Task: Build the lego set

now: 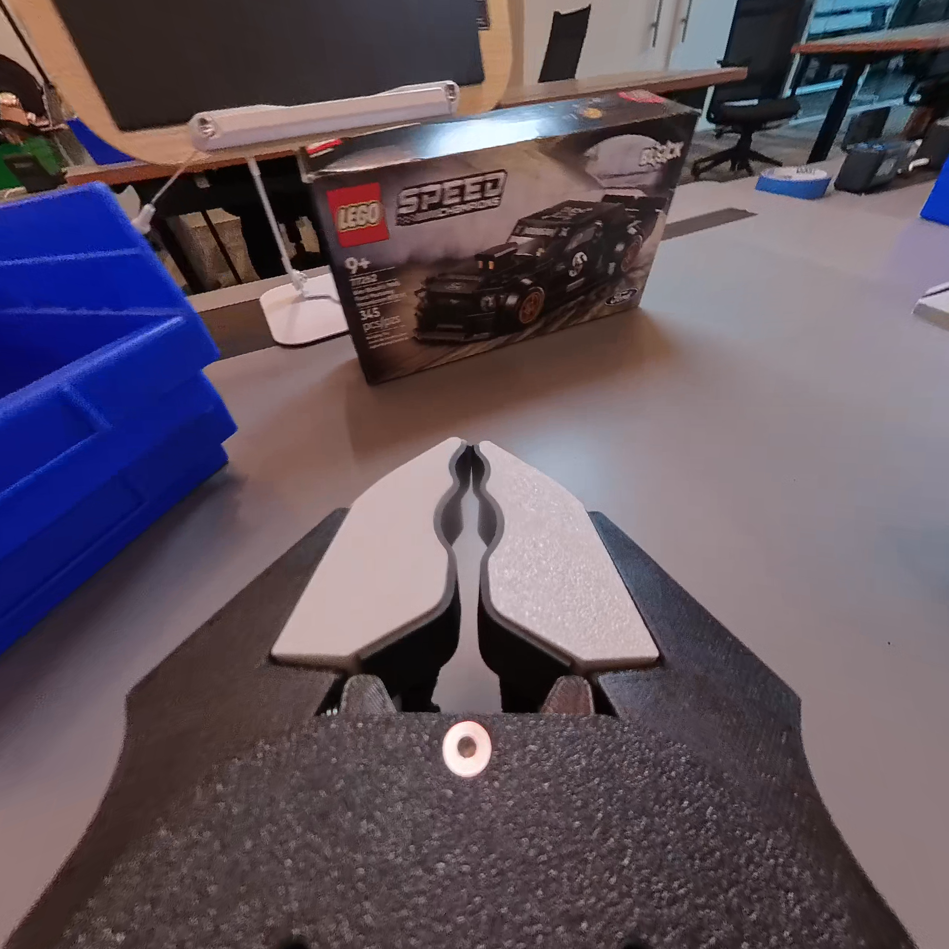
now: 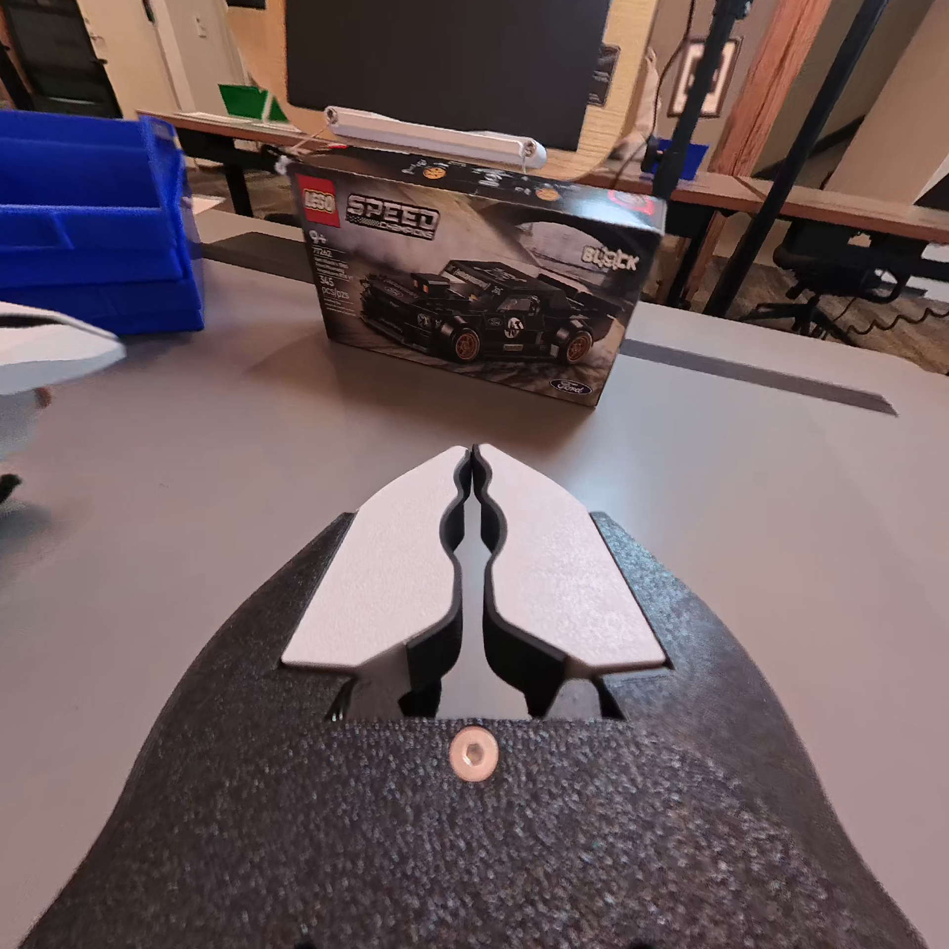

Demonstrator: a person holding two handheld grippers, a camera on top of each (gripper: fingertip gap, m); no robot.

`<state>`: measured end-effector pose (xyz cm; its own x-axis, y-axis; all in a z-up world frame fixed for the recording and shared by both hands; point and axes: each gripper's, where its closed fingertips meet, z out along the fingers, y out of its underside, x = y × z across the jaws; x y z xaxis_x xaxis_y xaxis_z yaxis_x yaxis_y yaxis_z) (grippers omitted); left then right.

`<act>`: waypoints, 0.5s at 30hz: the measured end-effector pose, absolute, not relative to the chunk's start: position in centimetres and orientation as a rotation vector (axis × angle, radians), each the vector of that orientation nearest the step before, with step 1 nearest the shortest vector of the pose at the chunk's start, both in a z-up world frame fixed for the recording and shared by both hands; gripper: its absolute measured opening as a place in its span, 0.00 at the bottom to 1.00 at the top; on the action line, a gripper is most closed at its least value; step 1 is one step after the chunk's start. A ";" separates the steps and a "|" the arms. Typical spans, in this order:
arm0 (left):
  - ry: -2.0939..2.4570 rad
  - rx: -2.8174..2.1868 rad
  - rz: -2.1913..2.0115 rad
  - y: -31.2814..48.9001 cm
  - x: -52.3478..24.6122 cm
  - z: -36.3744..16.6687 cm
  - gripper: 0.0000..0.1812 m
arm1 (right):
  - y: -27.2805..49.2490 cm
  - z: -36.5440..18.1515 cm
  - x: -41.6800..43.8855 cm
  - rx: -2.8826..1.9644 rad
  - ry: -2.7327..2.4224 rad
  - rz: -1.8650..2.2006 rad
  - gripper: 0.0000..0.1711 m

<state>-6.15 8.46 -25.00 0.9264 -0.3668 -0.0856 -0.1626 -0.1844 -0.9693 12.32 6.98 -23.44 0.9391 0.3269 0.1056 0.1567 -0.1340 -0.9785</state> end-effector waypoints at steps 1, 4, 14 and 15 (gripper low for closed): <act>0.423 -1.765 -0.176 8.6 -5.5 -25.1 0.00 | 6.5 -22.9 11.7 -1.692 -0.399 0.151 0.00; 0.493 -1.780 -0.130 8.9 -3.6 -25.6 0.00 | 3.1 -20.3 7.8 -1.592 -0.556 0.274 0.00; 0.698 -1.770 0.199 11.4 -0.6 -26.8 0.00 | -7.0 -17.3 -3.5 -1.483 -0.927 0.525 0.00; 0.712 -1.771 0.223 11.4 -0.6 -27.1 0.00 | -6.8 -18.0 -3.8 -1.506 -0.938 0.509 0.00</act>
